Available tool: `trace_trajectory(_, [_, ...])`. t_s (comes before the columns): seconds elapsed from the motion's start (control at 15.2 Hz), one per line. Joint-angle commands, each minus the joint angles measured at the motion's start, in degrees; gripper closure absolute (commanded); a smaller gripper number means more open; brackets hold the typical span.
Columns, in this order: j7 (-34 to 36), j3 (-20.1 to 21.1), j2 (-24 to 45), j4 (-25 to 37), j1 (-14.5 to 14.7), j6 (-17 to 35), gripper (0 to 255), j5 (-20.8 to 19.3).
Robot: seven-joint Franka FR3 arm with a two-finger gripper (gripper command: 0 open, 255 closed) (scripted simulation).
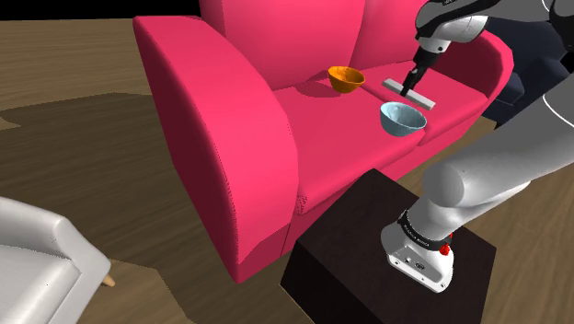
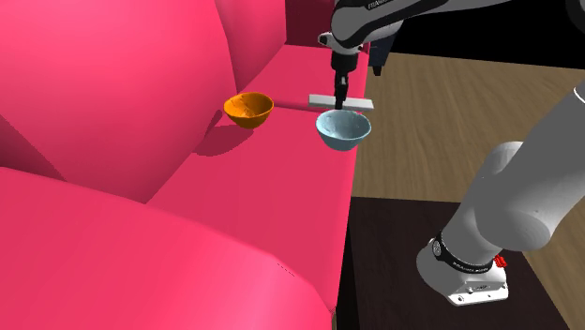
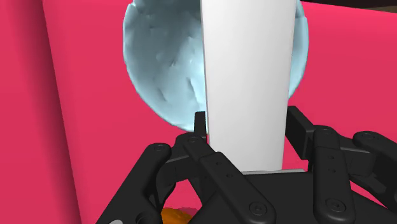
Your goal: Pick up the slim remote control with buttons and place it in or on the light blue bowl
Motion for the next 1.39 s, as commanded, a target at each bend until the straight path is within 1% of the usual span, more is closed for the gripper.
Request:
trace_trajectory(0.0, [-3.45, -2.0, 0.13, 0.48, -1.43, -0.21, 255, -0.16])
trace_trajectory(0.92, [-5.29, -2.9, 5.56, -5.81, -1.38, 11.08, 255, 2.18])
trace_trajectory(1.32, [-5.29, -2.9, 5.56, -5.81, -1.38, 11.08, 255, 2.18])
